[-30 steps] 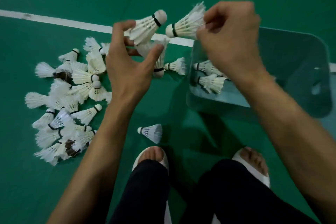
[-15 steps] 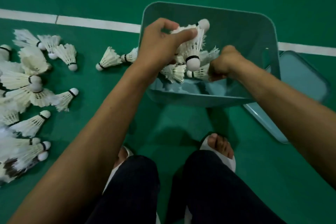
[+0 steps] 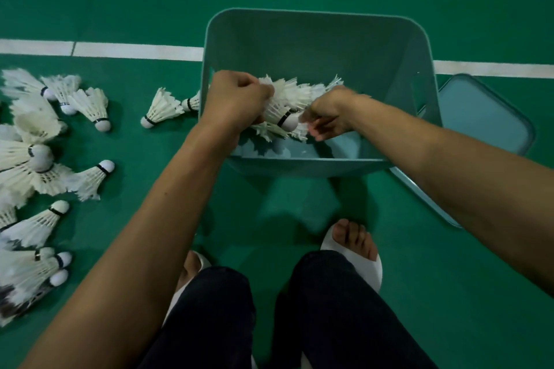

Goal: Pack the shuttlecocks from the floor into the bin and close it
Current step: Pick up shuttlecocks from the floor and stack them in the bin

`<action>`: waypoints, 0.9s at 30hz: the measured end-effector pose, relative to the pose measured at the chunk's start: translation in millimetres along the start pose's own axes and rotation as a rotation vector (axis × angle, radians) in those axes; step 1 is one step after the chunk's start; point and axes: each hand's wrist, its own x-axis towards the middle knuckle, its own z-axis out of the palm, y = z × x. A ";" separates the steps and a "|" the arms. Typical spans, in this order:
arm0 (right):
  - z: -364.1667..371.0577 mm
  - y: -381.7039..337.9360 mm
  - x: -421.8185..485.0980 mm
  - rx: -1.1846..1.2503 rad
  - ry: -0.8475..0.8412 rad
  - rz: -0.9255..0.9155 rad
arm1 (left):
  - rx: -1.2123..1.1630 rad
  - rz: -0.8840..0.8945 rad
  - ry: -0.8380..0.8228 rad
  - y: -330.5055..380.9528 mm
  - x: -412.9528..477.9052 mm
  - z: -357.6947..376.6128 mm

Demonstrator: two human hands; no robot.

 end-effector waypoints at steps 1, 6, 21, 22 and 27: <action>-1.5 -0.2 0.2 -0.054 0.061 -0.057 | -0.007 0.033 0.010 -0.4 1.0 -0.5; -10.1 -7.9 -8.6 -0.381 0.403 -0.376 | -0.132 0.240 0.145 5.8 8.2 -6.7; 32.7 -51.4 11.2 -0.366 0.095 -0.747 | -0.262 0.318 0.325 0.6 16.6 5.4; 35.2 -53.2 10.5 -0.411 0.093 -0.749 | -0.254 0.312 0.307 -1.1 17.0 5.9; 40.8 -53.5 15.4 -0.318 0.114 -0.710 | -0.267 0.298 0.288 -4.3 20.6 5.5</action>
